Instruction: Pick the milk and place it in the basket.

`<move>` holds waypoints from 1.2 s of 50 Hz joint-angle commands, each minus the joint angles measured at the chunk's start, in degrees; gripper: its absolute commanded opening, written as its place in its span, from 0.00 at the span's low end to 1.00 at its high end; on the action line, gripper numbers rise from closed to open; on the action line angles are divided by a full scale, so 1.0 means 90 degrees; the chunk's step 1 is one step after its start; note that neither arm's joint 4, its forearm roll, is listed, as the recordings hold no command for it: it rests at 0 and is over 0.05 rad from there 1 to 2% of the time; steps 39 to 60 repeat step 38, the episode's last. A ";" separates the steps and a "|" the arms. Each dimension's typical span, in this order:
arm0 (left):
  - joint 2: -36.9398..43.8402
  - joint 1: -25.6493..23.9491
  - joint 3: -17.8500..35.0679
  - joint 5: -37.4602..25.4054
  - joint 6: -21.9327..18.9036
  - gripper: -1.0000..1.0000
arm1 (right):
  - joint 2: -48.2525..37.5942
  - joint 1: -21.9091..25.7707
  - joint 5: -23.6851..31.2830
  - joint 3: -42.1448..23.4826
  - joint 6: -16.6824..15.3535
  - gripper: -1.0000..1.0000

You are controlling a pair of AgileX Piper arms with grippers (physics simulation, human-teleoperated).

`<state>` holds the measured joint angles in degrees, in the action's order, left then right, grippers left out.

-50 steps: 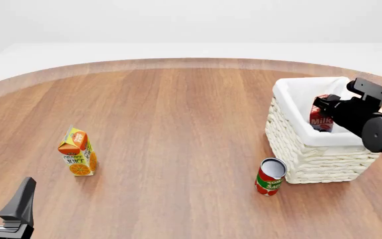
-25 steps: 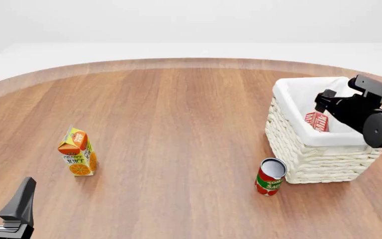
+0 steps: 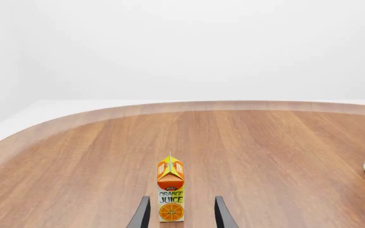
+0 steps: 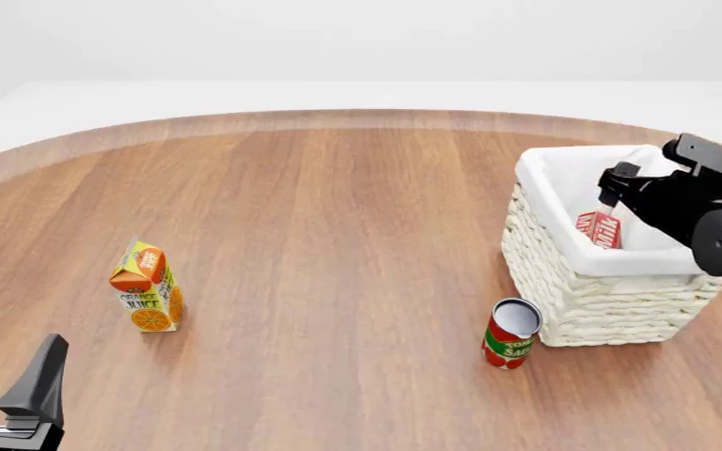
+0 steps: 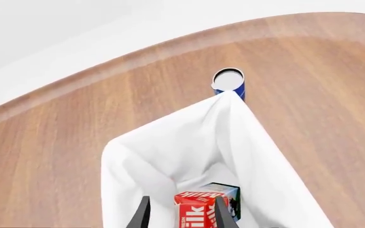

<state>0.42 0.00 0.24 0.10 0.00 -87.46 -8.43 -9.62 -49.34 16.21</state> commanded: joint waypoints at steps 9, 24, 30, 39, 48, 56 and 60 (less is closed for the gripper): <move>0.0000 0.0000 0.0000 0.0000 0.0000 1.00 | 0.0739 0.0109 0.0354 0.0149 -0.0003 1.00; 0.0000 0.0000 0.0000 0.0000 0.0000 1.00 | 0.1803 0.0294 0.0886 0.0437 -0.0030 1.00; 0.0000 0.0000 0.0000 0.0000 0.0000 1.00 | 0.2267 0.0394 0.1149 0.0579 -0.0098 1.00; 0.0000 0.0000 0.0000 0.0000 0.0000 1.00 | 0.2773 0.0473 0.1446 0.0722 -0.0131 1.00; 0.0000 0.0000 0.0000 0.0000 0.0000 1.00 | 0.2773 0.0473 0.1446 0.0722 -0.0131 1.00; 0.0000 0.0000 0.0000 0.0000 0.0000 1.00 | 0.2773 0.0473 0.1446 0.0722 -0.0131 1.00; 0.0000 0.0000 0.0000 0.0000 0.0000 1.00 | 0.2773 0.0473 0.1446 0.0722 -0.0131 1.00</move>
